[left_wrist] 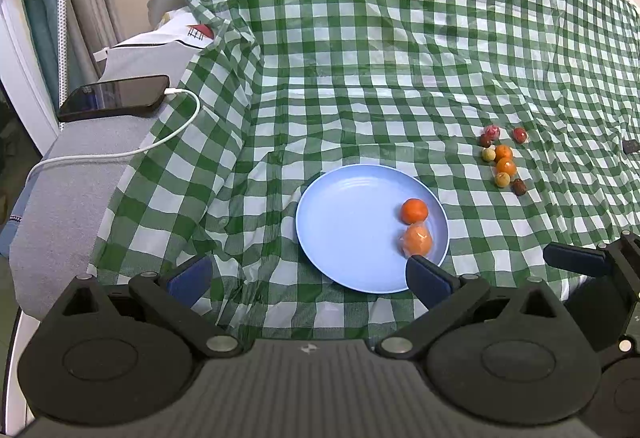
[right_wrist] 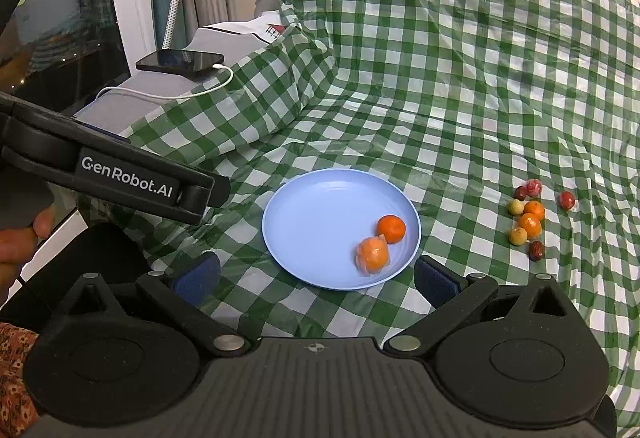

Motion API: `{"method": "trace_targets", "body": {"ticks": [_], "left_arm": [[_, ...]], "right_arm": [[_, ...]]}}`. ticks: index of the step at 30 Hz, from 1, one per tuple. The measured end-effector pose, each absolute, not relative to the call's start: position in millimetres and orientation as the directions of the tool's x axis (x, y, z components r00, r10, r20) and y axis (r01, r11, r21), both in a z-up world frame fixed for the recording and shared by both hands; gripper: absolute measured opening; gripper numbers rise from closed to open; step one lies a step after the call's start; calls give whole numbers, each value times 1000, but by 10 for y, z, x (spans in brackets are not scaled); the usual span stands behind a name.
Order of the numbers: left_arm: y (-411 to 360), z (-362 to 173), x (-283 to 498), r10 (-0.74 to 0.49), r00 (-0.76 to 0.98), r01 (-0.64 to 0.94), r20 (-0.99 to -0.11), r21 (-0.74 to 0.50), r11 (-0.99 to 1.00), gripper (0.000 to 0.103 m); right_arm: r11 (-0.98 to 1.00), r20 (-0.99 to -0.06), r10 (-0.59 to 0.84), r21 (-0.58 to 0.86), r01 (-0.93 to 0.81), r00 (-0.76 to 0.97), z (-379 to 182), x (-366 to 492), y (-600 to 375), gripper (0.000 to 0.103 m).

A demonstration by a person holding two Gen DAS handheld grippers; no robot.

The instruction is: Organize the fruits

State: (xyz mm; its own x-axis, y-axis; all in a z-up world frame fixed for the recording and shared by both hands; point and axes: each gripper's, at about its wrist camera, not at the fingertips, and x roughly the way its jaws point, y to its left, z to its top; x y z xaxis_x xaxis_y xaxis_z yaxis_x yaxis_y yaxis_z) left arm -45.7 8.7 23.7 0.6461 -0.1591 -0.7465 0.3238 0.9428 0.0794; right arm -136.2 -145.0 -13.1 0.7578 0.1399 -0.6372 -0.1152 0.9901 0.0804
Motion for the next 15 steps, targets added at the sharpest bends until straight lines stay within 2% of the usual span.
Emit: {"method": "trace_targets", "body": {"ticks": [15], "left_arm": [[84, 168, -384, -151, 627, 321, -764, 77, 944, 103]], "right_arm": [[989, -655, 147, 96, -112, 741, -200, -1305, -1467, 102]]}}
